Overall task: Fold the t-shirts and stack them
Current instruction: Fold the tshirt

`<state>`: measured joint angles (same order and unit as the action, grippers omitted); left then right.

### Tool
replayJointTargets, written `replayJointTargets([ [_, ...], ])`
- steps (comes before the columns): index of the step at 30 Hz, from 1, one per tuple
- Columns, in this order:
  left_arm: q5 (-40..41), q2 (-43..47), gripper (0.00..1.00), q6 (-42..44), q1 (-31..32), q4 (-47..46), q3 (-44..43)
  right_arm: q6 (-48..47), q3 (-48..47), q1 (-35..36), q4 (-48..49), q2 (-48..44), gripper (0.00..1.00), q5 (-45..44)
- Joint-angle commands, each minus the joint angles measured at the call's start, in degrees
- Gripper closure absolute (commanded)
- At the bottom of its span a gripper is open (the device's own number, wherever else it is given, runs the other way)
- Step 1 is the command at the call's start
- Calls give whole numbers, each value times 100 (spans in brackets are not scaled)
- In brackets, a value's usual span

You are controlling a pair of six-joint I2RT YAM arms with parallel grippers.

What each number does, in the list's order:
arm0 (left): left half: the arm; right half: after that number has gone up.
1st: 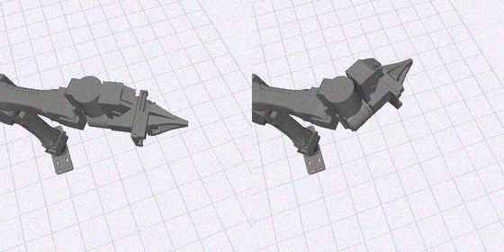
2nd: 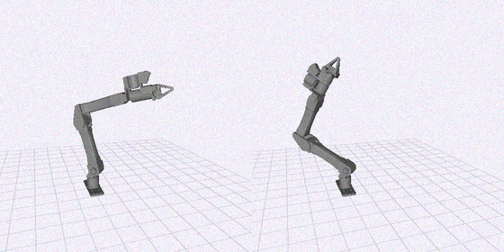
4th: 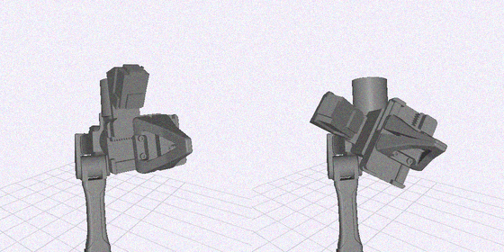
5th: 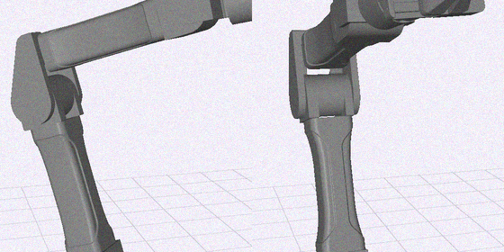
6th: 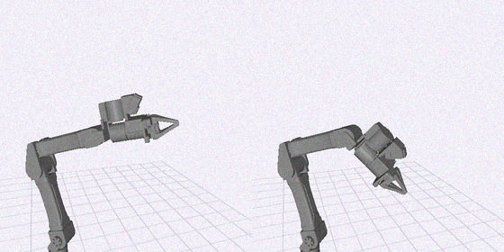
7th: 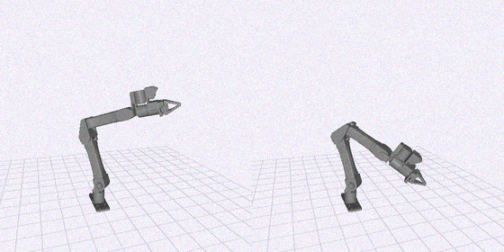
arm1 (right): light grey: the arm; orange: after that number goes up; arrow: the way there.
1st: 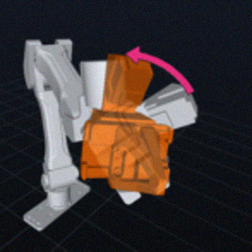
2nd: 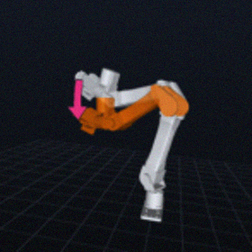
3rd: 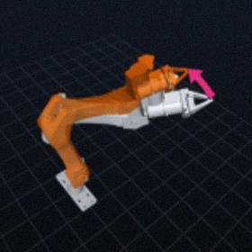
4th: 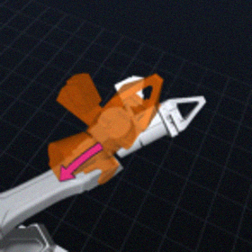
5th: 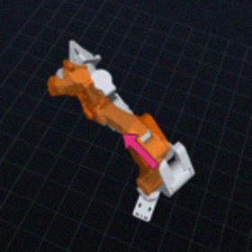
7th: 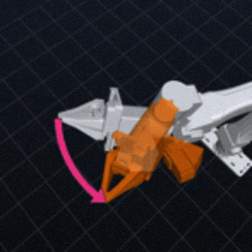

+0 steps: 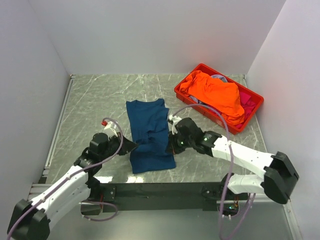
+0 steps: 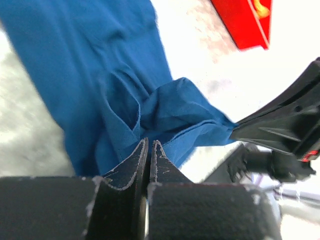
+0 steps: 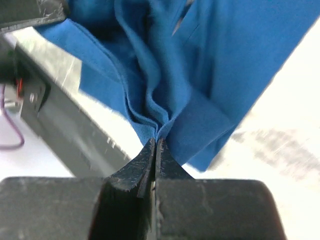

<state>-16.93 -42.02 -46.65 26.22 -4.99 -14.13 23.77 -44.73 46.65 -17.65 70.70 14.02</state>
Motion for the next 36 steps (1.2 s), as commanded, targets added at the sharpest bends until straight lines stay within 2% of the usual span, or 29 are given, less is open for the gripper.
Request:
replayJointTargets([
  [1, -21, 501, 99, -265, 357, 735, 77, 259, 148, 343, -379, -468, 100, -242],
  [10, 286, 1836, 99, -1100, 1438, 2096, 473, 1041, 834, 1267, -581, -917, 100, -479],
  [15, 233, 2356, 99, -1469, 1912, 2336, 525, 1305, 913, 1618, -845, -1145, 100, -576],
  [20, 208, 2190, 99, -1583, 2343, 2512, 429, 1402, 817, 1908, -1152, -1181, 100, -628],
  [29, 963, 1883, 99, -1917, 4081, 3118, 16, 1648, 808, 2462, -1636, -1172, 100, -620],
  [32, 1025, 1558, 99, -1944, 4644, 3049, -160, 1675, 747, 2664, -1873, -1146, 100, -602],
  [36, 761, 995, 99, -1830, 5305, 2443, -318, 1675, 755, 2963, -2032, -1172, 100, -480],
])
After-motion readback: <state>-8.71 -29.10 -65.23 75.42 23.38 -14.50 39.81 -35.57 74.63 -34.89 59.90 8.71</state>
